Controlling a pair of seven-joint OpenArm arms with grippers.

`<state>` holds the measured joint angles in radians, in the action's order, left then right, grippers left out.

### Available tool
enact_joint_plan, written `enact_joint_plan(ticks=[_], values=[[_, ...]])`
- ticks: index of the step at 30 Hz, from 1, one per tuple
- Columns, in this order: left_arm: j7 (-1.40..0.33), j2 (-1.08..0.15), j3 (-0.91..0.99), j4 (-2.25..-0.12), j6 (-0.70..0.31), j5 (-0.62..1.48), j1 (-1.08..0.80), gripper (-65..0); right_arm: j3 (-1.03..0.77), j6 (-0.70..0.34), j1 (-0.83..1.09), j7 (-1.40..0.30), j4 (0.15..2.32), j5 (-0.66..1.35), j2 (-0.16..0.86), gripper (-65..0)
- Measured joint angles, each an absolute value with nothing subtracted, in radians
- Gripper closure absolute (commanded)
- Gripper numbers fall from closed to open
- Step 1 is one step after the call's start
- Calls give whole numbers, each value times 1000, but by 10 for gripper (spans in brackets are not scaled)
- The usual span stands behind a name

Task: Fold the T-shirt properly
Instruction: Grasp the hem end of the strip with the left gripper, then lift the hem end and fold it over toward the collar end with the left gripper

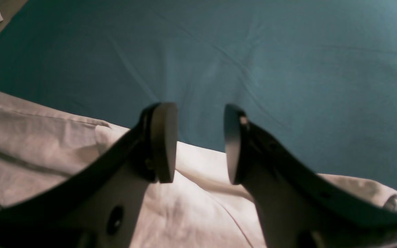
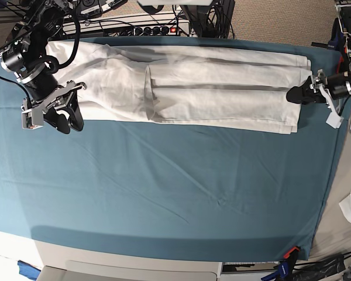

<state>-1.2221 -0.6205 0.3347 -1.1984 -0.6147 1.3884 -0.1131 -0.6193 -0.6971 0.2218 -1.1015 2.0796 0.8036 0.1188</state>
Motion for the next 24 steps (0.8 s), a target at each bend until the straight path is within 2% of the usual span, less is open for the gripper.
enact_joint_plan(ticks=[7, 10, 13, 15, 20, 24], values=[[-1240, -618, 332, -1198, -614, 1393, -114, -208, -619, -697, 222, -1102, 2080, 804, 119, -230], [-1246, -617, 329, -1197, -610, 1393, -117, -127, -619, -697, 222, -1102, 2080, 804, 119, -230], [-1256, -612, 327, -1195, -607, 1396, -119, 0, -619, -697, 222, -1102, 2080, 804, 119, -230], [-1256, -612, 327, -1193, -607, 1408, -121, 0, -619, -697, 222, -1102, 2080, 804, 119, -230], [-1330, -612, 327, -1201, -679, 1461, -125, 0, -619, -697, 222, -1101, 2080, 770, 119, -230], [-1396, -604, 325, -1299, -691, 1448, -130, 0, -619, -697, 222, -1070, 2079, 680, 118, -230]])
